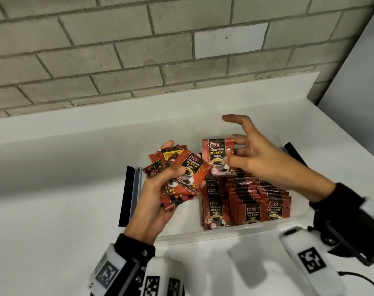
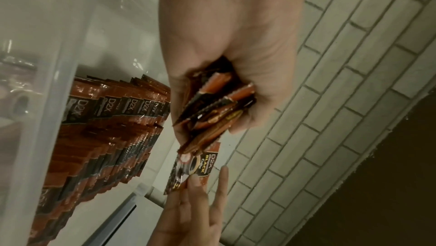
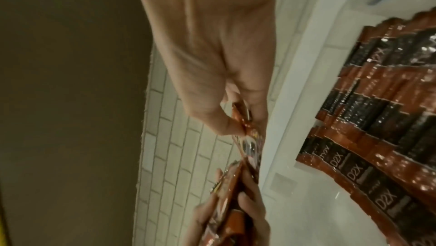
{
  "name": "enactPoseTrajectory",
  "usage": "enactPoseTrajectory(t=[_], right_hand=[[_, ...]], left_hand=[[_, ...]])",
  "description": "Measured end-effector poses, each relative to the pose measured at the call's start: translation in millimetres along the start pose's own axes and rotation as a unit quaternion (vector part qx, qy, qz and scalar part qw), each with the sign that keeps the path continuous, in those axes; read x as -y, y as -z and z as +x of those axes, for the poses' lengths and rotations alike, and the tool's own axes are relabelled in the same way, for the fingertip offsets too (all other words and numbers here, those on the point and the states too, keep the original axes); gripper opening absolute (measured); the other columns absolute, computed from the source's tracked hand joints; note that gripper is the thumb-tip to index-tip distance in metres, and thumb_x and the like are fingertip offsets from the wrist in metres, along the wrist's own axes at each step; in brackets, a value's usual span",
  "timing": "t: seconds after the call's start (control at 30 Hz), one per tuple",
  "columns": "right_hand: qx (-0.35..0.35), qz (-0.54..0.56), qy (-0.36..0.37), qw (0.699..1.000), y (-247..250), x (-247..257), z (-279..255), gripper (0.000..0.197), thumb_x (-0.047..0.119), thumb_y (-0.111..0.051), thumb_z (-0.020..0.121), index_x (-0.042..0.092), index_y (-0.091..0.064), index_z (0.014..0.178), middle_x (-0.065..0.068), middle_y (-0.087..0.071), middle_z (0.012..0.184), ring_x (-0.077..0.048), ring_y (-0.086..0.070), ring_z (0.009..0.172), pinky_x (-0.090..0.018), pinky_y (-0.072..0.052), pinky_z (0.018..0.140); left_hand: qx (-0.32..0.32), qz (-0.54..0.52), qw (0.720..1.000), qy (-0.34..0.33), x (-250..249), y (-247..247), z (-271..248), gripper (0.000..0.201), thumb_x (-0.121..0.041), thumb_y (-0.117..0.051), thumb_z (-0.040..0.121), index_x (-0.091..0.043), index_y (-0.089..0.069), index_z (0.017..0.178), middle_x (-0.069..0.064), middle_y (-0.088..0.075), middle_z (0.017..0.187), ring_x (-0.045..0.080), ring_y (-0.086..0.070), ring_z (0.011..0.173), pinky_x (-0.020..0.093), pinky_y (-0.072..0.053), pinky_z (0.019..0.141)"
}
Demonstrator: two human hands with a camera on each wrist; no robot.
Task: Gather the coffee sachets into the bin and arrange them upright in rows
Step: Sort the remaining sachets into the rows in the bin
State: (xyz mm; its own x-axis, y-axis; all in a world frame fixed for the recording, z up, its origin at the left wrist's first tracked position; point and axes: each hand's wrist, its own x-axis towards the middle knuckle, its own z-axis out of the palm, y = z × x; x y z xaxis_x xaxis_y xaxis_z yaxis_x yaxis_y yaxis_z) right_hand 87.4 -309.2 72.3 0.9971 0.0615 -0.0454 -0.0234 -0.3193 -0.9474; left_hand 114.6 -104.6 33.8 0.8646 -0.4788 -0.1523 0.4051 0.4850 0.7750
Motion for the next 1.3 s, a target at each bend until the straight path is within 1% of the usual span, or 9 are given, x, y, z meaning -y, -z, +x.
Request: enactPoseTrajectory(t=[0.07,0.13,0.3,0.43,0.67,0.87,1.0,1.2,1.3], right_hand=[[0.022,0.026,-0.018,0.999,5,-1,0,0.071,-0.005,-0.062,0.087,0.033,-0.032,0.140,0.019,-0.049,0.101,0.012,-0.064,0.081,-0.007,-0.049,0.066],[0.017,0.053,-0.039,0.998,9,1,0,0.061,-0.006,-0.060,0.087,0.027,-0.043,0.136,0.013,-0.054,0.103,0.000,-0.067,0.086,-0.008,-0.050,0.063],[-0.004,0.167,-0.084,0.982,17,2,8,0.047,-0.010,-0.060,0.085,0.020,-0.058,0.120,-0.013,-0.060,0.114,-0.025,-0.069,0.098,-0.023,-0.057,0.076],[0.012,0.182,-0.093,0.979,12,-1,17,0.019,0.001,-0.059,0.088,0.011,-0.063,0.103,-0.008,-0.067,0.102,-0.019,-0.069,0.095,-0.027,-0.058,0.079],[0.037,0.114,-0.079,0.990,-22,-9,26,0.009,0.002,-0.054,0.093,0.004,-0.058,0.101,-0.012,-0.064,0.095,-0.020,-0.072,0.087,-0.024,-0.056,0.085],[0.113,-0.108,-0.069,0.985,-22,-16,23,0.007,0.012,-0.057,0.094,0.015,-0.061,0.099,-0.002,-0.067,0.092,-0.008,-0.069,0.082,-0.019,-0.055,0.078],[0.191,-0.291,-0.033,0.937,-23,-18,24,0.012,0.020,-0.066,0.090,0.018,-0.063,0.101,0.007,-0.065,0.094,-0.006,-0.062,0.087,-0.015,-0.049,0.075],[0.311,-0.500,0.014,0.809,-52,-24,34,0.047,0.039,-0.065,0.088,0.015,-0.052,0.126,-0.001,-0.049,0.109,-0.016,-0.035,0.109,-0.032,-0.042,0.088],[0.345,-0.571,0.053,0.743,-62,-27,34,0.058,0.042,-0.066,0.085,0.013,-0.047,0.132,-0.005,-0.045,0.124,-0.019,-0.032,0.114,-0.028,-0.035,0.090]], left_hand=[[-0.028,0.032,0.999,-0.003,-2,2,0,0.060,-0.001,-0.066,0.068,-0.031,-0.061,0.120,0.015,-0.069,0.114,0.044,-0.066,0.096,0.034,-0.058,0.064],[-0.060,0.053,0.997,-0.011,-1,3,1,0.061,0.000,-0.069,0.067,-0.032,-0.062,0.118,0.013,-0.068,0.117,0.045,-0.062,0.106,0.034,-0.057,0.065],[-0.097,0.089,0.991,-0.023,3,7,-1,0.045,0.005,-0.059,0.080,-0.031,-0.064,0.108,0.003,-0.074,0.096,0.029,-0.070,0.090,0.030,-0.057,0.057],[-0.094,0.086,0.992,-0.019,4,9,-3,0.048,0.004,-0.060,0.079,-0.031,-0.063,0.113,0.000,-0.075,0.094,0.022,-0.072,0.084,0.030,-0.057,0.058],[-0.052,0.084,0.995,0.023,7,6,-2,0.056,0.004,-0.063,0.073,-0.029,-0.061,0.117,0.007,-0.073,0.100,0.025,-0.070,0.079,0.032,-0.053,0.056],[-0.135,0.048,0.990,0.003,8,18,0,0.047,0.003,-0.061,0.081,-0.030,-0.063,0.114,0.005,-0.074,0.096,0.021,-0.072,0.078,0.029,-0.055,0.056],[-0.189,0.014,0.981,-0.048,7,17,0,0.051,0.001,-0.061,0.082,-0.032,-0.059,0.121,0.006,-0.071,0.107,0.028,-0.068,0.095,0.032,-0.054,0.064],[-0.199,-0.010,0.976,-0.089,4,17,0,0.052,-0.001,-0.061,0.081,-0.034,-0.059,0.121,0.005,-0.071,0.109,0.028,-0.066,0.098,0.029,-0.054,0.062],[-0.195,-0.009,0.976,-0.098,5,17,-1,0.051,-0.001,-0.061,0.081,-0.033,-0.060,0.120,0.004,-0.071,0.108,0.030,-0.066,0.101,0.031,-0.054,0.064]])
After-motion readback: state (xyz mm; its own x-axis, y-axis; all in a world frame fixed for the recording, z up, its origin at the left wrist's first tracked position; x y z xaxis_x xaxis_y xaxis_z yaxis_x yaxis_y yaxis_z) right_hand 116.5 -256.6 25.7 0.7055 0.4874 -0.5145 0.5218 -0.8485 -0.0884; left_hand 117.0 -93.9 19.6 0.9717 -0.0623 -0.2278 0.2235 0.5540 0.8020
